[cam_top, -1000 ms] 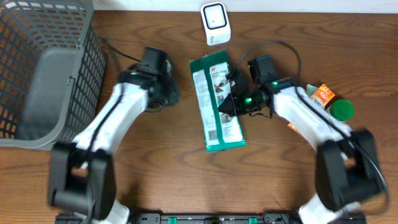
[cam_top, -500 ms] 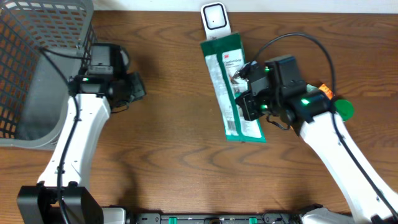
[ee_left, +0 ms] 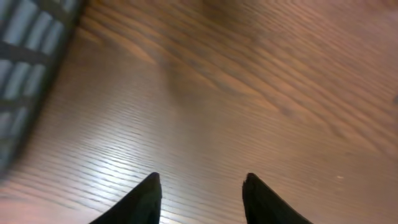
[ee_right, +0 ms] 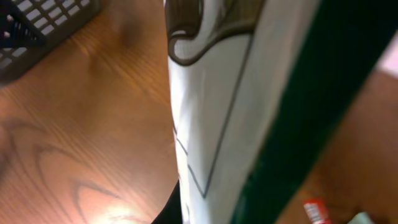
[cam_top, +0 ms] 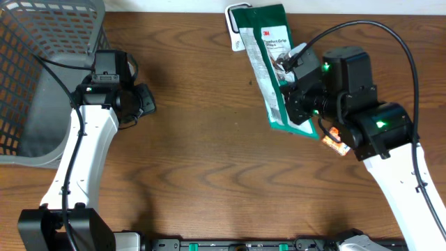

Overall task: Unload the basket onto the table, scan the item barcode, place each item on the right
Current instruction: 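Lift the 3M package with the right gripper and release the left gripper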

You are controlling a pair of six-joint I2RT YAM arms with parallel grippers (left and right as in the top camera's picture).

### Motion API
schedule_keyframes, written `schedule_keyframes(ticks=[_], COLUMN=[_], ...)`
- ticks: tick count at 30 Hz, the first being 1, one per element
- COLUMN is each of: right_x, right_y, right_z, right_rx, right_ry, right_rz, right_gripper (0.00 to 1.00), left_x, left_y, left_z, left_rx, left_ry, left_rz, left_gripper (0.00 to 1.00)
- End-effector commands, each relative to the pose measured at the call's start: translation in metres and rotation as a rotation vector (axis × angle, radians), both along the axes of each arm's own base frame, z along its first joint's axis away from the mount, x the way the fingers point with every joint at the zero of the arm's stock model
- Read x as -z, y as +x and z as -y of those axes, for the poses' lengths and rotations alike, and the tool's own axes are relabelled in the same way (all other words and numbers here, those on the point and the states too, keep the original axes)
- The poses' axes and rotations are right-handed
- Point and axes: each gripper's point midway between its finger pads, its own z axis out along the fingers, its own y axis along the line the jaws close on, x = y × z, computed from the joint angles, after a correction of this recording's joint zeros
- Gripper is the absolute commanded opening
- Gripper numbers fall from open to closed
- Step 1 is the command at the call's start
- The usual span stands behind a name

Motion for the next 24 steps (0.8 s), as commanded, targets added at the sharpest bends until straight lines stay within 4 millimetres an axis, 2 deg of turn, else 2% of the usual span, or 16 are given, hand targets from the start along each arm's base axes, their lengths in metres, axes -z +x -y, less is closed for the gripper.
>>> schedule_keyframes(ticks=[1,3,5,10,12,15,16,17,24], right_x=[-0.039,-0.054,-0.067,-0.081,-0.085,-0.086,-0.087,-0.088,-0.101], right_y=[0.004,0.008,0.013,0.022,0.024,0.025,0.025,0.025,0.024], right_z=[-0.001,-0.003,-0.001,0.001,-0.003,-0.019,-0.025,-0.030,-0.069], right_rx=[-0.050,-0.047,-0.020,0.025,0.019,-0.044,-0.068,-0.085,-0.210], right_ry=[-0.026,-0.012,-0.025,-0.145,-0.204,-0.268,-0.277,-0.281,-0.313], right_rz=[0.143,0.189,0.235,0.337,0.369,0.410,0.426,0.438,0.568], right_gripper=[0.01,0.01,0.01,0.01,0.01,0.01,0.01,0.01,0.01], left_x=[-0.004,-0.004,-0.004,-0.004,-0.004,-0.004,-0.004,-0.004,-0.004], left_y=[0.001,0.001,0.000,0.000,0.000,0.000,0.000,0.000,0.000], left_z=[-0.023,-0.030,-0.037,-0.043,-0.043,-0.043,-0.043,-0.043,-0.043], left_rx=[-0.055,-0.083,-0.107,-0.121,-0.121,-0.121,-0.121,-0.121,-0.121], left_ry=[0.082,0.077,0.076,0.076,0.076,0.076,0.076,0.076,0.076], left_rz=[0.013,0.012,0.011,0.011,0.012,0.011,0.011,0.011,0.011], left_gripper=[0.46,0.46,0.53,0.56,0.63,0.73,0.82,0.85,0.86])
